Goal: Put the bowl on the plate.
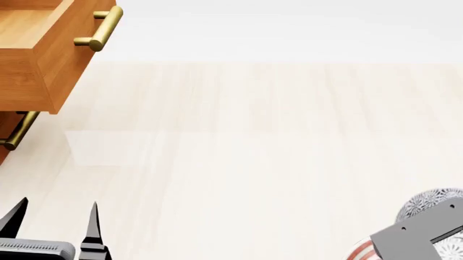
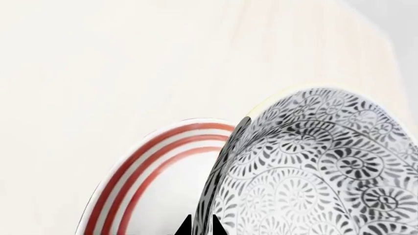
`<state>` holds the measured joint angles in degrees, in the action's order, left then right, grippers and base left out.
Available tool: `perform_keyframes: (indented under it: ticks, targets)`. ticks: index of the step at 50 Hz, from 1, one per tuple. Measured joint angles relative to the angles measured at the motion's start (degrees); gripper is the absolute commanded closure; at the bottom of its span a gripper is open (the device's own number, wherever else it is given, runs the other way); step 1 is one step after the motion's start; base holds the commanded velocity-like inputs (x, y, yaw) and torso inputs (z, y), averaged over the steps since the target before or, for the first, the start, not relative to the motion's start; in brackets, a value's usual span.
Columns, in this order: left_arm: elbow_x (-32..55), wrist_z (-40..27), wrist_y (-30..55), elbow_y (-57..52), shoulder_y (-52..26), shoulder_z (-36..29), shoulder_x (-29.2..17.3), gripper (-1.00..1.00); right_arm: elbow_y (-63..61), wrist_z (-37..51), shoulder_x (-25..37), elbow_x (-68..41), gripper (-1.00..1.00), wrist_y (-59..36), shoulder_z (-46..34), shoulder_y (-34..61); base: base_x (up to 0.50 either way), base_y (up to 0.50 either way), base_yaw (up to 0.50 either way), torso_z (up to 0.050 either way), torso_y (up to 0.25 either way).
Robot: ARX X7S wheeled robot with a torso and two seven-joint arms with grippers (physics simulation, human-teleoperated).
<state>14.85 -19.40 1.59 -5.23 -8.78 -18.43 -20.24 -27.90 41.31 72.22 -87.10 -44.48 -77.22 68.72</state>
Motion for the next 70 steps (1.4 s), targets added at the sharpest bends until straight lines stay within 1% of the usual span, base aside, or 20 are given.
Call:
perform_keyframes:
  ticks: [33, 70]
  targets:
    - [0.23, -0.22, -0.40, 0.20, -0.12, -0.37, -0.23, -1.00, 3.56, -2.39, -1.00, 2.25, 1.00, 5.07, -1.40, -4.72, 0.00, 0.00, 0.00, 0.000, 0.000]
    - [0.53, -0.63, -0.26, -0.25, -0.13, -0.75, -0.64, -1.00, 5.12, -3.35, -1.76, 3.40, 1.00, 8.00, -2.15, -7.67, 0.00, 0.00, 0.00, 0.000, 0.000]
